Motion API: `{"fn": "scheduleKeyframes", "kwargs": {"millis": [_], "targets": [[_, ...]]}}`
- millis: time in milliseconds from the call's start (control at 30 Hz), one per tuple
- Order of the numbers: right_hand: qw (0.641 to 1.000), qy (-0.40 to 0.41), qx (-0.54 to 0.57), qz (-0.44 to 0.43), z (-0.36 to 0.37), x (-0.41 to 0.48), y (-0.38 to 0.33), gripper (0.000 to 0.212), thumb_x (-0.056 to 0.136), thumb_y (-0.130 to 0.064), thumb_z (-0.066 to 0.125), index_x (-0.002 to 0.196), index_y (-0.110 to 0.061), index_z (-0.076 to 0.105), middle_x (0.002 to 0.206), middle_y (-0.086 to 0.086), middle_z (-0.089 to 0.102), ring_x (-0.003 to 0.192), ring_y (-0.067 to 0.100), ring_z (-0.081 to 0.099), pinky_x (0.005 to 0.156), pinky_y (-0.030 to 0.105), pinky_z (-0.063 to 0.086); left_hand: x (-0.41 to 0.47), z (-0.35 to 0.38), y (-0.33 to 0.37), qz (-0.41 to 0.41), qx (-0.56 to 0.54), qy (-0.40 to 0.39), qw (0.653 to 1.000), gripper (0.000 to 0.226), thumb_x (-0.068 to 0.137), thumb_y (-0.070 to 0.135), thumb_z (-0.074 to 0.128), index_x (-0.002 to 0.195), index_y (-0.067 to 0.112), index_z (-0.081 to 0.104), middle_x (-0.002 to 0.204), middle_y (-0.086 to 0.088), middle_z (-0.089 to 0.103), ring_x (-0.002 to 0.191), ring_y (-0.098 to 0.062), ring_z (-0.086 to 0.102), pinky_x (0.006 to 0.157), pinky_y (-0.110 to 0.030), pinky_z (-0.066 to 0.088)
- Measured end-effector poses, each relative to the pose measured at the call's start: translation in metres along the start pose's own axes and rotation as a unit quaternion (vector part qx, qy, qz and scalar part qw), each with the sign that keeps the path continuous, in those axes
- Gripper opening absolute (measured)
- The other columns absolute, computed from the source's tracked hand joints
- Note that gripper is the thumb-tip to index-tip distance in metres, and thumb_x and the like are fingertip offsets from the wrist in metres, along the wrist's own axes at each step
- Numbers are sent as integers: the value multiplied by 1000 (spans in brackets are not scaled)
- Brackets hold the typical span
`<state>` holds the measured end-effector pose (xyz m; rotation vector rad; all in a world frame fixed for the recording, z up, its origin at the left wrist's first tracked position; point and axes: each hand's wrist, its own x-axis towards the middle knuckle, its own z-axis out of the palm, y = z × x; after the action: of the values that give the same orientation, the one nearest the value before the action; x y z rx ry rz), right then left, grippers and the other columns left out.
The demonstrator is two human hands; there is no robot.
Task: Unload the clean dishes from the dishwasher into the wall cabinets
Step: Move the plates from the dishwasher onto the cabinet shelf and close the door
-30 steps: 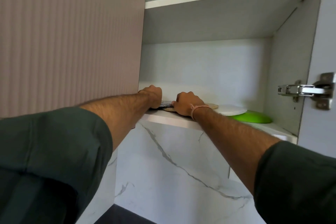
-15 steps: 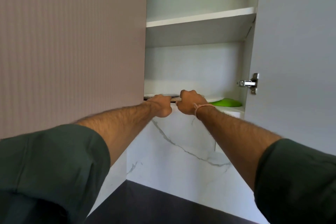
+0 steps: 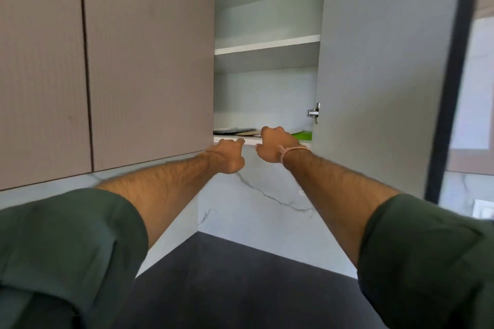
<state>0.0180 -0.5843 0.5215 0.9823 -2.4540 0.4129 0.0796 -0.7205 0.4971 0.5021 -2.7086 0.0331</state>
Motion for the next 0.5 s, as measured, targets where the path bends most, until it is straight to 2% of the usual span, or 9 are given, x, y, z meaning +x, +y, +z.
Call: {"fn": "scheduleKeyframes", "kwargs": {"millis": [100,233,433,500], "targets": [[1000,0,15,-13,-16,-45,5,39,93,-29,52,127,-9,53,127,15,57,110,33,59,88,37,51,-47,-8,19,-9,-8,-3,1000,64,95,28,48,154,18,24,150,-13,42,135,-32,41,109,-44,40],[999,-33,17,-14,-33,-104,7,48,95,-35,50,136,-9,46,136,16,52,120,34,54,93,37,46,-106,-16,38,-30,2,-32,999,62,97,29,49,153,19,23,152,-13,39,135,-33,41,109,-46,41],[998,-58,33,-9,-51,-195,11,43,95,-27,52,133,-8,46,128,16,55,112,34,57,84,35,47,-188,-20,68,-35,-4,-58,998,66,99,29,49,156,21,16,157,-11,32,138,-33,38,110,-44,40],[996,-75,39,-2,-55,-227,14,43,96,-28,52,134,-9,45,128,16,56,110,33,58,85,36,49,-214,-19,79,-27,-9,-71,997,66,100,30,49,156,22,16,158,-11,31,139,-33,37,110,-44,39]]}}
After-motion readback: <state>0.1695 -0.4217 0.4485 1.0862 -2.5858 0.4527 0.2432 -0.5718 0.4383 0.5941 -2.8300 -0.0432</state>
